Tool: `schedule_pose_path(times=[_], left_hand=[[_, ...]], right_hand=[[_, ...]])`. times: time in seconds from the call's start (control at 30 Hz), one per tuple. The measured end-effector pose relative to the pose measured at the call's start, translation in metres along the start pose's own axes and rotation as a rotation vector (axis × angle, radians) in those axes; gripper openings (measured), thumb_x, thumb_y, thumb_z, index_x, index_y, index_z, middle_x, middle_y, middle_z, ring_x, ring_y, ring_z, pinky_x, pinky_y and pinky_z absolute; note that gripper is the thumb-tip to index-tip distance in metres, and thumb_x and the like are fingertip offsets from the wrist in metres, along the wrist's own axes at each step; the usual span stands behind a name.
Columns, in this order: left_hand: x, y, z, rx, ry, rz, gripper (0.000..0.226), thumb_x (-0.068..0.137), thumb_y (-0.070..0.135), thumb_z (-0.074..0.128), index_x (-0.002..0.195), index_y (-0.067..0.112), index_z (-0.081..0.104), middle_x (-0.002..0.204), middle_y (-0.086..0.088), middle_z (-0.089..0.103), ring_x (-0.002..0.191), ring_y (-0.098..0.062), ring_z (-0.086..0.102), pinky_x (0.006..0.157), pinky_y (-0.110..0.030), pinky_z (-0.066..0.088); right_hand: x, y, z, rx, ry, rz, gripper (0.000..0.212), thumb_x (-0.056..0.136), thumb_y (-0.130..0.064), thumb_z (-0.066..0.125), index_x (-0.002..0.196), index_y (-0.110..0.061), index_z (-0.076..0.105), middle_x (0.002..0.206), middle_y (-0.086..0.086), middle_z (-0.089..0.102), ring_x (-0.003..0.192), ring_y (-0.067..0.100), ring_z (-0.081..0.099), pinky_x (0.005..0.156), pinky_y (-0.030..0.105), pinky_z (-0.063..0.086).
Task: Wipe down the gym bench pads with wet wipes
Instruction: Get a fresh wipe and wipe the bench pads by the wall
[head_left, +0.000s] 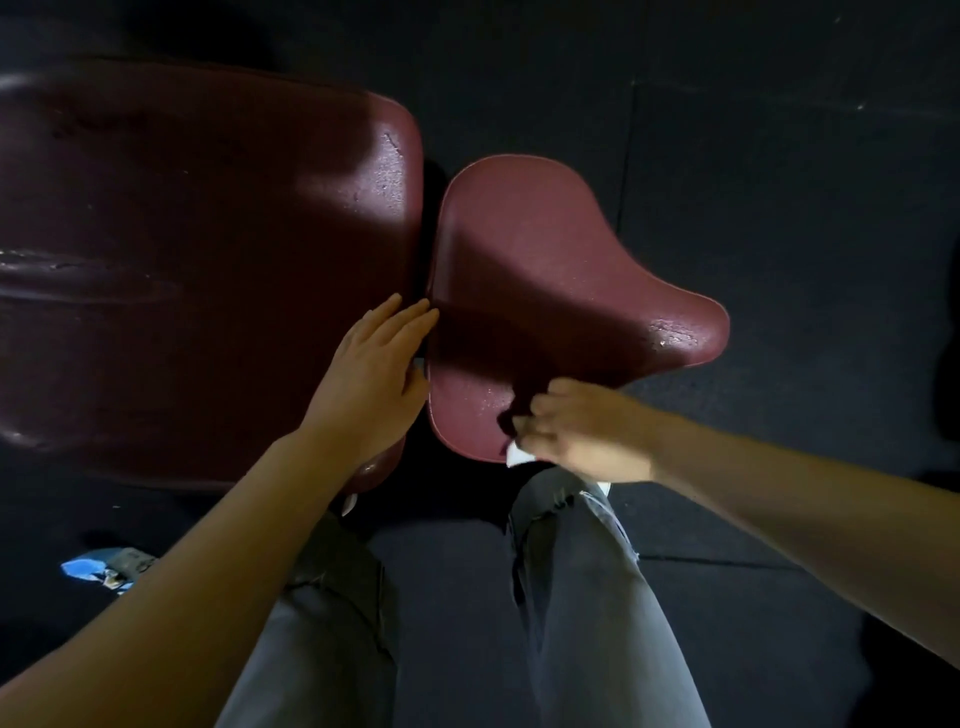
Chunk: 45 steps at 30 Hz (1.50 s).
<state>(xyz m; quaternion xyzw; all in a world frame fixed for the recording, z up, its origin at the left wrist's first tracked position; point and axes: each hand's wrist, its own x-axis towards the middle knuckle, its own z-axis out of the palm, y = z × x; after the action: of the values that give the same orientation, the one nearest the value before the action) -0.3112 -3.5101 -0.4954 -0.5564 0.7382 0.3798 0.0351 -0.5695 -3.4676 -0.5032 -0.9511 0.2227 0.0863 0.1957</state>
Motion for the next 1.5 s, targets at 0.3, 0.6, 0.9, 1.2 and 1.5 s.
schedule_pose_path(times=[0.3,0.6,0.9,1.2,1.5], left_hand=[[0.009,0.013,0.01,0.03,0.013,-0.003,0.063,0.096,0.012,0.054,0.154,0.017,0.03,0.163,-0.001,0.023,0.152,-0.019,0.011,0.121,-0.032,0.007],[0.015,0.033,0.01,0.088,-0.041,0.086,0.068,0.093,0.011,0.055,0.155,0.019,0.027,0.166,0.001,0.012,0.153,-0.018,0.007,0.12,-0.031,0.006],[0.023,0.042,0.019,0.093,-0.025,0.075,0.069,0.093,0.012,0.055,0.155,0.019,0.026,0.166,0.0,0.012,0.153,-0.017,0.006,0.118,-0.028,0.002],[0.022,0.039,0.016,0.099,-0.045,0.073,0.069,0.093,0.012,0.056,0.155,0.017,0.028,0.165,-0.002,0.014,0.153,-0.02,0.009,0.123,-0.038,0.01],[0.028,0.05,0.022,0.086,-0.016,0.084,0.066,0.092,0.011,0.055,0.153,0.015,0.032,0.165,-0.004,0.016,0.152,-0.023,0.012,0.123,-0.044,0.014]], right_hand=[[0.032,0.123,-0.033,-0.042,0.475,0.711,0.02,0.094,-0.022,0.048,0.092,-0.01,0.063,0.077,0.014,0.064,0.074,0.035,0.056,0.067,0.038,0.037],[-0.033,0.013,0.013,-0.007,0.139,0.107,0.018,0.079,-0.01,0.069,0.097,-0.016,0.071,0.084,-0.005,0.066,0.071,0.018,0.057,0.066,0.03,0.036],[0.006,0.116,-0.023,-0.031,0.41,0.786,0.023,0.097,-0.019,0.045,0.102,-0.007,0.064,0.089,0.012,0.067,0.085,0.034,0.054,0.077,0.042,0.035],[-0.066,0.028,0.03,0.065,0.327,0.348,0.02,0.092,-0.013,0.054,0.101,-0.011,0.072,0.086,-0.002,0.069,0.085,0.019,0.046,0.075,0.031,0.034],[-0.053,0.096,-0.003,0.062,0.508,0.956,0.022,0.095,-0.022,0.047,0.092,-0.009,0.063,0.081,0.01,0.066,0.078,0.033,0.054,0.072,0.041,0.034]])
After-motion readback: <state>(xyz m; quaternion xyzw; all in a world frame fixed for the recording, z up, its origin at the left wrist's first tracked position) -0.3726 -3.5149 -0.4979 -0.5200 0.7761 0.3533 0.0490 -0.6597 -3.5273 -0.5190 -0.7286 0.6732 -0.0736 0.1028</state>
